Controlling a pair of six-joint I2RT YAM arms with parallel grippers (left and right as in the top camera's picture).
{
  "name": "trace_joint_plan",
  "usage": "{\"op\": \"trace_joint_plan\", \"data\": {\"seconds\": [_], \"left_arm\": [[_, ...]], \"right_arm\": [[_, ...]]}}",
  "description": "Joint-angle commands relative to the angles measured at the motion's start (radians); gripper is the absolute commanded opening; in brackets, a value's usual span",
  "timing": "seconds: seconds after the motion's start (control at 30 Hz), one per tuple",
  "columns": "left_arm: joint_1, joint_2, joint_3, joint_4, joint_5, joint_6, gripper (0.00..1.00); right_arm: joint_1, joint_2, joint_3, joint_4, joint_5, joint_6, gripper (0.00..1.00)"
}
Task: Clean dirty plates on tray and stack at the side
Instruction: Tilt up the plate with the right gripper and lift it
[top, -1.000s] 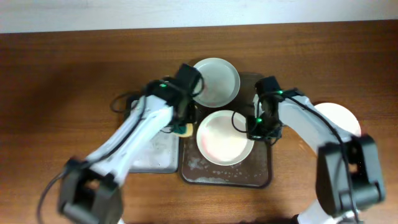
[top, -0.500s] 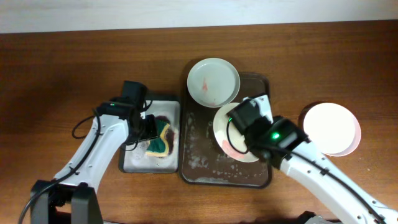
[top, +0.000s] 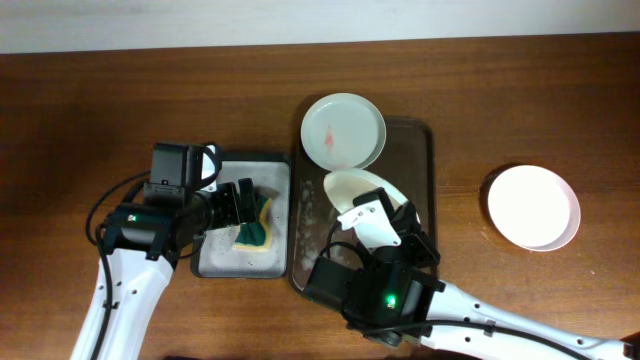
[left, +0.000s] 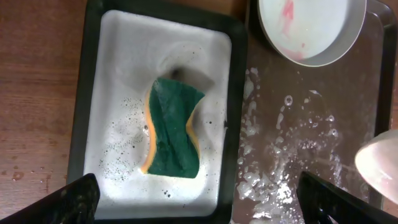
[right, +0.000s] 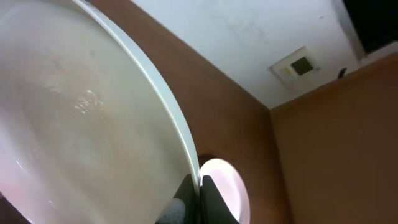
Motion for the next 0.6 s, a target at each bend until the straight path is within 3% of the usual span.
{"op": "trace_joint_plan", "data": {"seconds": [0.0,0.57], "left_arm": [[0.006,-0.007,0.002,0.002,0.014,0.015,0.99],[0.006,-0.007,0.002,0.002,0.014,0.015,0.99]], "right_arm": [[0.004,-0.013,0.008,-0.001,0.071,0.022,0.04],[0.005,-0.013,0.008,-0.002,0.077,0.022,0.04]]}}
